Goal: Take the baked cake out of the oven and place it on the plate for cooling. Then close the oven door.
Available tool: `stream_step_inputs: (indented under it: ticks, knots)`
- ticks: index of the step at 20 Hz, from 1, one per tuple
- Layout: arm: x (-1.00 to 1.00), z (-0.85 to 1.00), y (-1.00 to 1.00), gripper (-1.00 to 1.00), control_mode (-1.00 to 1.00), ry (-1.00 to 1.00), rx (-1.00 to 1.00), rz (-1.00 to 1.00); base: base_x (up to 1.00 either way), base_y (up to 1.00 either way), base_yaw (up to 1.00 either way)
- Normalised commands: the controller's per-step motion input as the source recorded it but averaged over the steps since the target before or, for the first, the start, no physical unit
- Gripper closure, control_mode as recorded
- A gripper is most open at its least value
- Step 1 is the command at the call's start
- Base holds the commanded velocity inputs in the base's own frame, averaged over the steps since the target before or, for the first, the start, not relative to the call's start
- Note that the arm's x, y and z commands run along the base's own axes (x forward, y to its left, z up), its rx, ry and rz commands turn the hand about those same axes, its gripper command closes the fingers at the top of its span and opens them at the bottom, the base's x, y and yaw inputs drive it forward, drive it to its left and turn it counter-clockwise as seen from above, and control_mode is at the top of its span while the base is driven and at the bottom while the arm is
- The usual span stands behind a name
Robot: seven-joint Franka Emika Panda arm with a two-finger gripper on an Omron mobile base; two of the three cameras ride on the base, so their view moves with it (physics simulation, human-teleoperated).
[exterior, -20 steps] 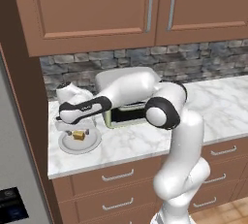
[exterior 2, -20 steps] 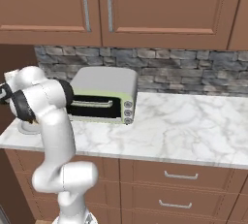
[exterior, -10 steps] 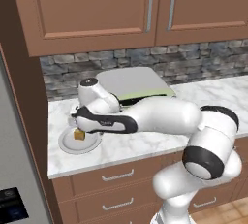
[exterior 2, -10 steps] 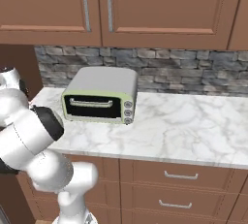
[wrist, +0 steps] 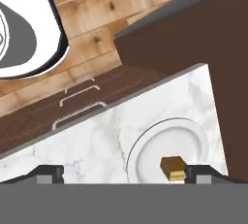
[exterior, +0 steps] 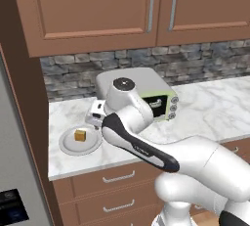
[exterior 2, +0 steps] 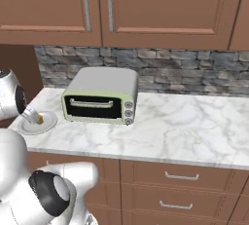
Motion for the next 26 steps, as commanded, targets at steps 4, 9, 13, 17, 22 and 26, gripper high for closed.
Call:
stream_step_inputs:
  ticks: [4,9,13,17,22,26]
  knots:
    - [-0.25,1.00,-0.45,-1.00,-1.00,0.06,0.06,0.00,0.00,0.00,0.00]
    - [-0.16,0.70,-0.43,-1.00,-1.00,0.01,0.00,0.00,0.00,0.00,0.00]
    - [-0.45,0.13,-0.19,-1.00,-1.00,0.00,0.00,-0.04,0.00,0.00,0.00]
    - [0.00,0.00,0.00,-1.00,1.00,0.00,0.00,0.00,-0.93,0.00,0.00]
    - [0.00,0.00,0.00,-1.00,1.00,0.00,0.00,0.00,-1.00,0.10,0.16]
    - [0.00,0.00,0.00,-1.00,1.00,0.00,0.00,0.00,-0.87,0.18,0.64]
